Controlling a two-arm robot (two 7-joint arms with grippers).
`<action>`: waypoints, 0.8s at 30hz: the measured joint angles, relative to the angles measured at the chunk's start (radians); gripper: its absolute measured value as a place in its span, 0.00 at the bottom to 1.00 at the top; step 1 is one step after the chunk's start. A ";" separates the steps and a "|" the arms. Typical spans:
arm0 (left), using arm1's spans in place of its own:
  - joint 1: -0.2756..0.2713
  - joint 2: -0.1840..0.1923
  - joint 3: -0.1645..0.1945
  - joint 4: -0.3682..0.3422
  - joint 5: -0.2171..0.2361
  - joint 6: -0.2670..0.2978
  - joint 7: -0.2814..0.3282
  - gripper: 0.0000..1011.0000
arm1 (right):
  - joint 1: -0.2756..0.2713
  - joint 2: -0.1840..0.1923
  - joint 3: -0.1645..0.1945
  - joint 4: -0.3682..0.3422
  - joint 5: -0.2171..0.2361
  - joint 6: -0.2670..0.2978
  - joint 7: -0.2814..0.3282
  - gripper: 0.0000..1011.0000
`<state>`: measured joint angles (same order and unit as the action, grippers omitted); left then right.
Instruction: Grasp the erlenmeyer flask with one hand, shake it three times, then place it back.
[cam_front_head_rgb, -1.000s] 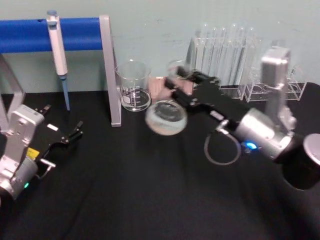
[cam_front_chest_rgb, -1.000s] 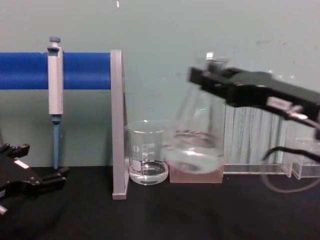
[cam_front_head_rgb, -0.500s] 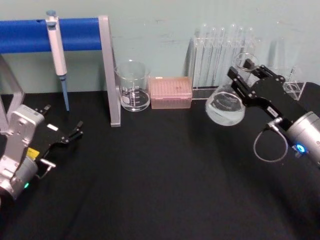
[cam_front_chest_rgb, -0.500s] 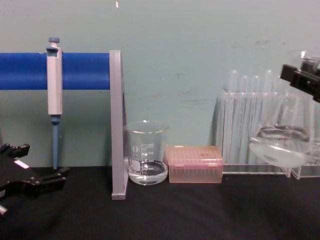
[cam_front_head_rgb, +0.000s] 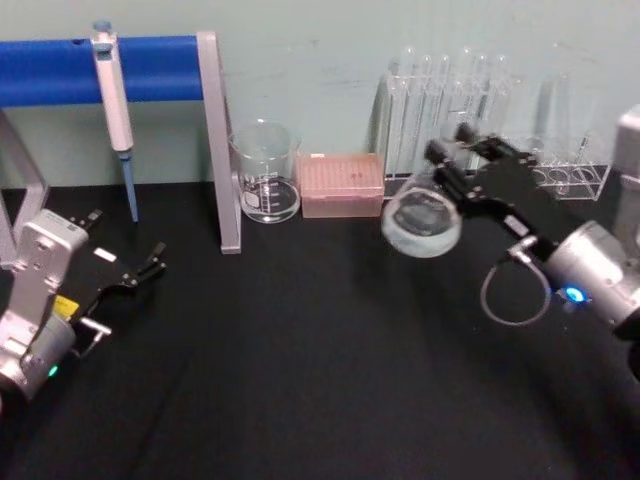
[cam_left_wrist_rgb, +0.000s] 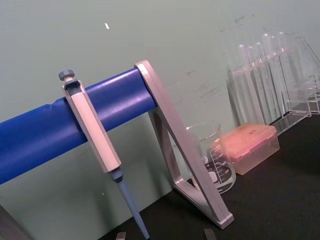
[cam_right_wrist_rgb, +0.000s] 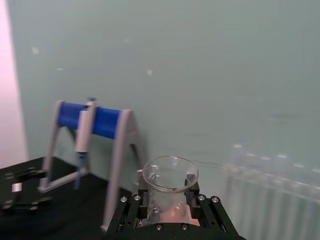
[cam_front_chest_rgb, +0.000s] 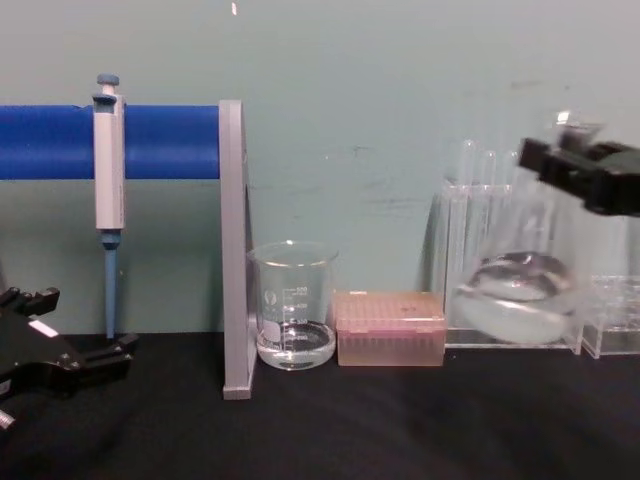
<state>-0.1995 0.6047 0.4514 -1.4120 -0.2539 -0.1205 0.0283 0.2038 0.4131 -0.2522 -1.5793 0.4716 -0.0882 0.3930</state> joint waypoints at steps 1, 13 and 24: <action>0.000 0.000 0.000 0.000 0.000 0.000 0.000 0.99 | 0.009 -0.004 -0.008 0.006 -0.001 0.002 0.010 0.45; 0.000 0.000 0.000 0.000 0.000 0.000 0.000 0.99 | 0.118 -0.059 -0.148 0.091 0.013 0.025 0.145 0.45; 0.000 0.000 0.000 0.000 0.000 0.000 0.000 0.99 | 0.167 -0.075 -0.224 0.130 0.029 0.041 0.184 0.45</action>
<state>-0.1995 0.6047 0.4514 -1.4120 -0.2539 -0.1205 0.0283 0.3705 0.3383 -0.4766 -1.4490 0.5009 -0.0477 0.5773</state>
